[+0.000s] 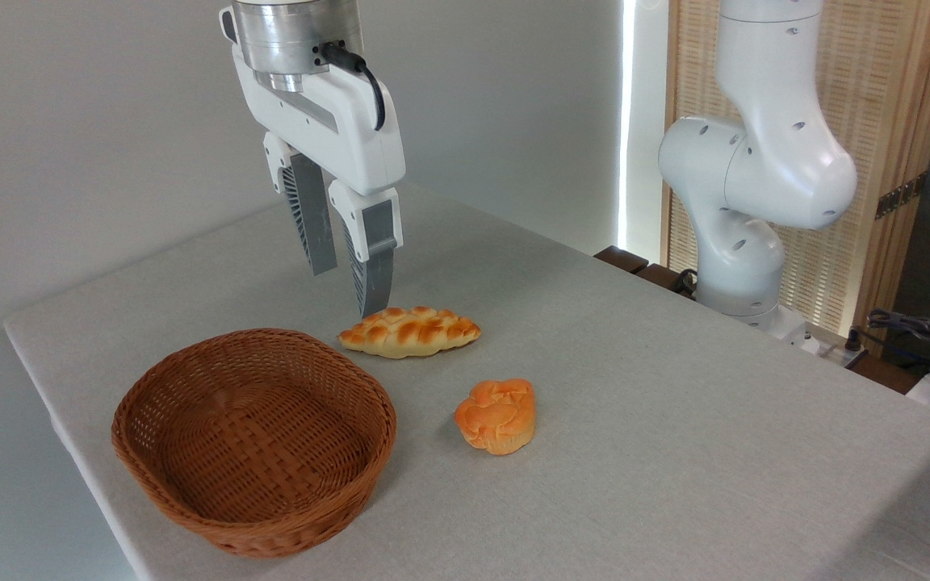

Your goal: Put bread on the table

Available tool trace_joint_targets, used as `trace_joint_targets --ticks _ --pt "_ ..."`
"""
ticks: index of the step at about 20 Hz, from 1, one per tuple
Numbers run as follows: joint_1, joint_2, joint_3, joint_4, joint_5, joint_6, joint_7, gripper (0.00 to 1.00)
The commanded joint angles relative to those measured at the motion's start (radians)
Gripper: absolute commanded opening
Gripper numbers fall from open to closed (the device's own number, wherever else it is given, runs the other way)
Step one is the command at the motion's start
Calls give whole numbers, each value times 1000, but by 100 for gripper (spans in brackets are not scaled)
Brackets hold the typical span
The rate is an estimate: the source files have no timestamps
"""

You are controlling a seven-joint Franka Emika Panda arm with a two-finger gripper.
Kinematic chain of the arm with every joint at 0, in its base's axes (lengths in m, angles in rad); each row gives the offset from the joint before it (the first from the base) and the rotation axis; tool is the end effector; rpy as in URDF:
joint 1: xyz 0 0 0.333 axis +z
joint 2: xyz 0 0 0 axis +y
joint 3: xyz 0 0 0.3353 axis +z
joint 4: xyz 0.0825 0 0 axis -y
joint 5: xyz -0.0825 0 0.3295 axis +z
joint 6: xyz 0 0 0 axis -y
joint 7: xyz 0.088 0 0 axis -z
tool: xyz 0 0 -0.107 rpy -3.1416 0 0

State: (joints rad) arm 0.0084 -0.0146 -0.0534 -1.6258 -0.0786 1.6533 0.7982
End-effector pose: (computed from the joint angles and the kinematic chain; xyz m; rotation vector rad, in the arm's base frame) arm 0.5017 -0.0306 0.6357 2.8161 -1.2549 0.1044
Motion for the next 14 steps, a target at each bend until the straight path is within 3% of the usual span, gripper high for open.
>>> trace_joint_targets --ticks 1,6,14 --pt "-4 11 -2 26 19 -29 -17 100" --pt "-4 22 -46 26 82 -29 -28 100" --pt "-4 22 -32 32 69 -30 -51 100"
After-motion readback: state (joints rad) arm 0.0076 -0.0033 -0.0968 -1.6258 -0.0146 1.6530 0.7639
